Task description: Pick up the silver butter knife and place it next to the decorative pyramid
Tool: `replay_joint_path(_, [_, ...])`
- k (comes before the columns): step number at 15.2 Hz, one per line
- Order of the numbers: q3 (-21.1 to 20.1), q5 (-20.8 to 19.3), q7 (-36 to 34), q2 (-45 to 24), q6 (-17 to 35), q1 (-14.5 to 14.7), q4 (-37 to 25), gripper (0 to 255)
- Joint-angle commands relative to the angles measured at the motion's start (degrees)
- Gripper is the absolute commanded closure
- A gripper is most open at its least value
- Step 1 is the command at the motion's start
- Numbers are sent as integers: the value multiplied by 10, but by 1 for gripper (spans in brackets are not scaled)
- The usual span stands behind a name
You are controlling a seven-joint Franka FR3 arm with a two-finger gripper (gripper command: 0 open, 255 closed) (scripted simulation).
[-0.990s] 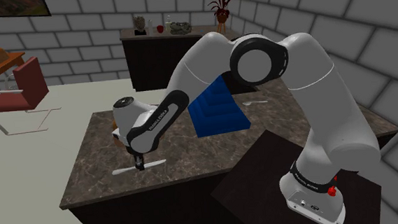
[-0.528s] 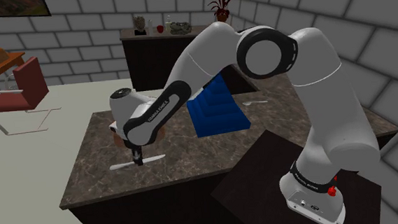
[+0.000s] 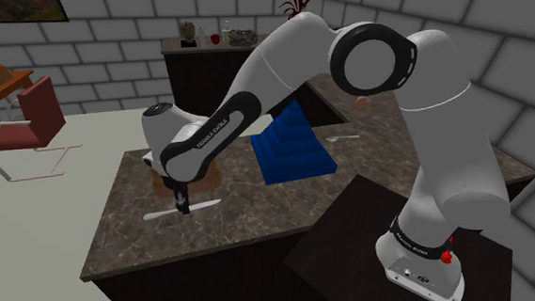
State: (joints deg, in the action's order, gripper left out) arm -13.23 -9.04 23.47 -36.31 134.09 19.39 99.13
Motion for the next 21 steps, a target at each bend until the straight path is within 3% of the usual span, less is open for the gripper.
replay_joint_path(1, [-2,3,1,12,-9,-2,3,255])
replay_joint_path(21, [-18,28,15,98,-124,-13,-27,255])
